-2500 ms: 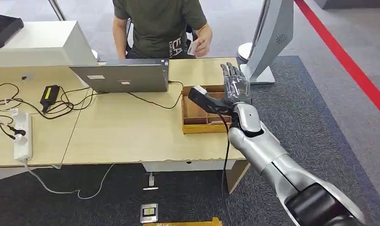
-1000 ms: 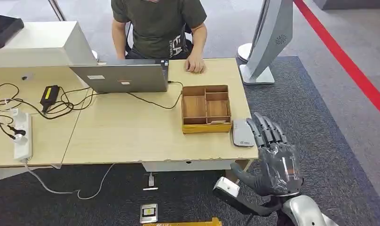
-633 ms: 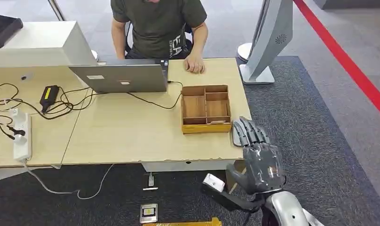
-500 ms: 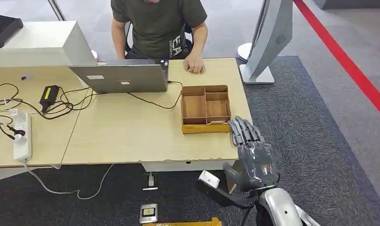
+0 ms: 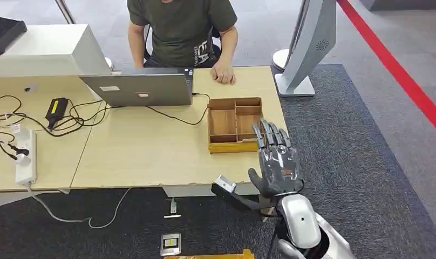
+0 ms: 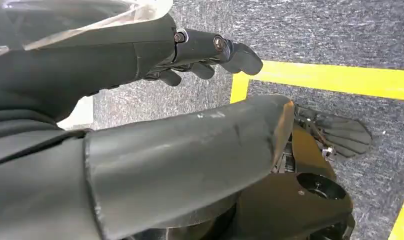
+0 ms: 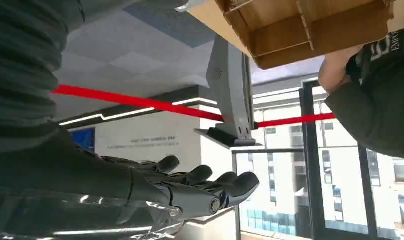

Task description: Pass the card to the sensor for recognition and then transmit it.

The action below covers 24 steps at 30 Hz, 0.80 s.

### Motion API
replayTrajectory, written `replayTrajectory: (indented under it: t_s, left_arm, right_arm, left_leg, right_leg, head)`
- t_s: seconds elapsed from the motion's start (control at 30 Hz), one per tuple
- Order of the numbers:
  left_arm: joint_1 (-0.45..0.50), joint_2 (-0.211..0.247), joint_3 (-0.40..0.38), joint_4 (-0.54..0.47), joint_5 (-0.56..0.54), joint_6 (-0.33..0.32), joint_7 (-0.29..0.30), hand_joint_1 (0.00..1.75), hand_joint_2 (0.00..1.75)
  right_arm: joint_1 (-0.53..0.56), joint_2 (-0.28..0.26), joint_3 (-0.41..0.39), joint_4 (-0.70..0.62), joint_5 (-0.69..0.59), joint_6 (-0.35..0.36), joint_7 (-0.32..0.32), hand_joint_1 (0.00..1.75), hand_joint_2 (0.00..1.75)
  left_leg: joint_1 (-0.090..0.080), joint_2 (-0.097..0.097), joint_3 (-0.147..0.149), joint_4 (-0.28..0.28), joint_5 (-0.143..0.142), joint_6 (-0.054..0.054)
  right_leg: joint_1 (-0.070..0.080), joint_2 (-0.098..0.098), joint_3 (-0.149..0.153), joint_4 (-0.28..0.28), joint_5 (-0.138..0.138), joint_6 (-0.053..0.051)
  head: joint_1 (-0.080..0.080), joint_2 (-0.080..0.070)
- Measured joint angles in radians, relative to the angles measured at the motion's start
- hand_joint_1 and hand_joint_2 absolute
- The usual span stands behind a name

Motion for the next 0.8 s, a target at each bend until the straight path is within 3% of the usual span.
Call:
replayTrajectory:
  t_s: [0.33,0.8]
  left_arm:
    - [-0.001,0.004,-0.008,0.0,-0.019,-0.018,-0.018,0.0,0.0]
    - [-0.001,0.009,-0.013,0.0,-0.023,-0.023,-0.014,0.0,0.0]
  right_arm:
    - [-0.141,0.061,-0.023,0.275,0.077,-0.018,-0.045,0.0,1.75]
    - [-0.217,0.11,-0.033,0.479,0.049,-0.023,-0.073,0.0,1.75]
  left_leg:
    - [0.0,0.0,0.0,0.0,0.001,0.0]
    - [0.0,0.0,0.0,0.0,0.001,0.0]
  right_leg:
    - [0.0,0.0,0.0,0.0,0.001,0.0]
    - [0.0,0.0,0.0,0.0,0.0,0.0]
  head:
    - [0.0,0.0]
    - [0.0,0.0]
